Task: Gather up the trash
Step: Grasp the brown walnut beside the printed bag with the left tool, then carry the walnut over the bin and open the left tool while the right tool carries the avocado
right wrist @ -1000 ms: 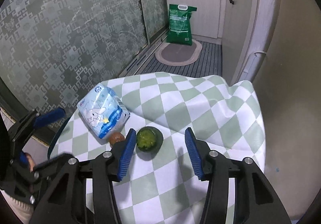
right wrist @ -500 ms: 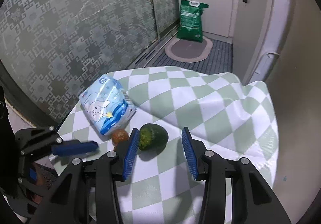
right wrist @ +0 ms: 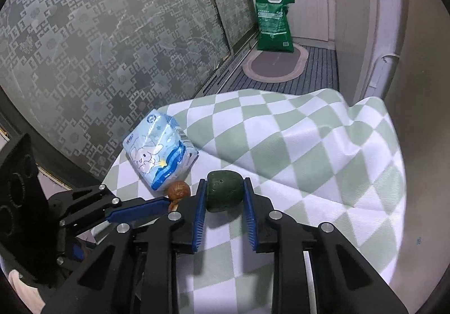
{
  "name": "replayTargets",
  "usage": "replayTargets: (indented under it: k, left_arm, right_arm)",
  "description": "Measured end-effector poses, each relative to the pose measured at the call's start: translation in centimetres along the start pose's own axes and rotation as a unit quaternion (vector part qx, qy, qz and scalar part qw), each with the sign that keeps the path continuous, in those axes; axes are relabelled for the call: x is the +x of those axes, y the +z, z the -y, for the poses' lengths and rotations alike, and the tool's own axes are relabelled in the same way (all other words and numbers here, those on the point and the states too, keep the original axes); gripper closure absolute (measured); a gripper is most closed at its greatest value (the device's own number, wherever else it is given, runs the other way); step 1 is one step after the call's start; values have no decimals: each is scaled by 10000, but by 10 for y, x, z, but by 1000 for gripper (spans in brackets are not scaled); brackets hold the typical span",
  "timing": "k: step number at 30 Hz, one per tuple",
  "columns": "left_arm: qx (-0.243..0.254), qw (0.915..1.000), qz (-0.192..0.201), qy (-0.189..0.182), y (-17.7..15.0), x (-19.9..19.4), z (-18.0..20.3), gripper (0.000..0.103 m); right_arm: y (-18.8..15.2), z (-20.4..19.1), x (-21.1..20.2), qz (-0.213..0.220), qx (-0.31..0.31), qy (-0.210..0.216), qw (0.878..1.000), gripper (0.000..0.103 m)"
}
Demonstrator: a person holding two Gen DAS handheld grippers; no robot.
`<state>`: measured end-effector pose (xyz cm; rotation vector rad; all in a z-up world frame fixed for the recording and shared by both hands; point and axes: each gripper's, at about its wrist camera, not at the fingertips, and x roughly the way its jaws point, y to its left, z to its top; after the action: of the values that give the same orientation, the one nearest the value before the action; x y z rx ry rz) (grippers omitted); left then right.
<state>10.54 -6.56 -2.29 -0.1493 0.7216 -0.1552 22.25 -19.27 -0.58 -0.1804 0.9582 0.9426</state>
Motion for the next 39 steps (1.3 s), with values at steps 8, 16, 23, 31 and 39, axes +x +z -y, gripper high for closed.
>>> replayTargets:
  k: [8, 16, 23, 31, 39]
  left_arm:
    - [-43, 9996, -8, 290, 7, 10, 2, 71]
    - [-135, 9992, -43, 371, 10, 13, 1, 82]
    - [-339, 9994, 65, 60, 9, 2, -3, 82]
    - [-498, 9981, 375, 18, 5, -28, -17, 82]
    - [-904, 9913, 857, 430, -1, -69, -60, 82]
  right_arm:
    - [-1, 3, -19, 176, -2, 25, 9998, 78]
    - [-1, 6, -38, 308, -39, -46, 9995, 78]
    - [0, 2, -41, 325, -69, -107, 9994, 78]
    - [2, -12, -38, 264, -182, -134, 9994, 78]
    - [12, -44, -27, 244, -418, -5, 9988, 78]
